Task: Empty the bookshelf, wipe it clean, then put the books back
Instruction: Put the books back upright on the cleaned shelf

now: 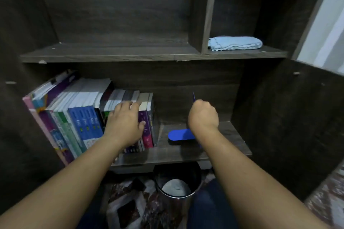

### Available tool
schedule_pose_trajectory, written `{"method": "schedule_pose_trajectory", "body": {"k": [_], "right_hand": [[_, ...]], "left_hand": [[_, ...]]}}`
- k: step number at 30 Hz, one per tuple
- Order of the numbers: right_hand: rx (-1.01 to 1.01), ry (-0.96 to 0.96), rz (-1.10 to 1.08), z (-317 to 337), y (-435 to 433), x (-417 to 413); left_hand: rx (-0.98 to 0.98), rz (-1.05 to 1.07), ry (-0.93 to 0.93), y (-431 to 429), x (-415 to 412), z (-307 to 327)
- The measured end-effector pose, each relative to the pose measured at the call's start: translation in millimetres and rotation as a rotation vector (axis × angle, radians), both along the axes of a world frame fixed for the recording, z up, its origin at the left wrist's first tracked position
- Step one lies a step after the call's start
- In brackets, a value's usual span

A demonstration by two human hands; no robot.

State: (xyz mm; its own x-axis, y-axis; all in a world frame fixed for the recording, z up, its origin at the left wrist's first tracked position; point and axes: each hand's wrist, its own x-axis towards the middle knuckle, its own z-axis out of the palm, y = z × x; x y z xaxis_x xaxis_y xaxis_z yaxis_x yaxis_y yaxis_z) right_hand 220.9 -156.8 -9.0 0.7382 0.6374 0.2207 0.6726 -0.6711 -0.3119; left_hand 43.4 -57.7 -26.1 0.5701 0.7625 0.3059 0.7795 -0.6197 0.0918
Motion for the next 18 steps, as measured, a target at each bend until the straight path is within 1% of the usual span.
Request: {"method": "schedule_pose_trajectory", "body": {"k": [6, 10, 15, 18], "right_hand": [[-0.006, 0.062, 0.012, -25.7, 43.4, -3.7], [-0.023, 0.083, 0.015, -49.5, 50.2, 2.2], [-0.003, 0.112, 0.027, -67.5, 57.6, 12.4], [-0.037, 0.140, 0.032, -70.0, 62.7, 12.3]], "left_hand": [[-0.003, 0.012, 0.005, 25.6, -0.3, -9.8], [0.002, 0.047, 0.018, 35.0, 9.2, -19.5], [0.022, 0.169, 0.060, 46.6, 28.1, -24.1], [-0.031, 0.264, 0.094, 56.3, 36.7, -22.7]]}}
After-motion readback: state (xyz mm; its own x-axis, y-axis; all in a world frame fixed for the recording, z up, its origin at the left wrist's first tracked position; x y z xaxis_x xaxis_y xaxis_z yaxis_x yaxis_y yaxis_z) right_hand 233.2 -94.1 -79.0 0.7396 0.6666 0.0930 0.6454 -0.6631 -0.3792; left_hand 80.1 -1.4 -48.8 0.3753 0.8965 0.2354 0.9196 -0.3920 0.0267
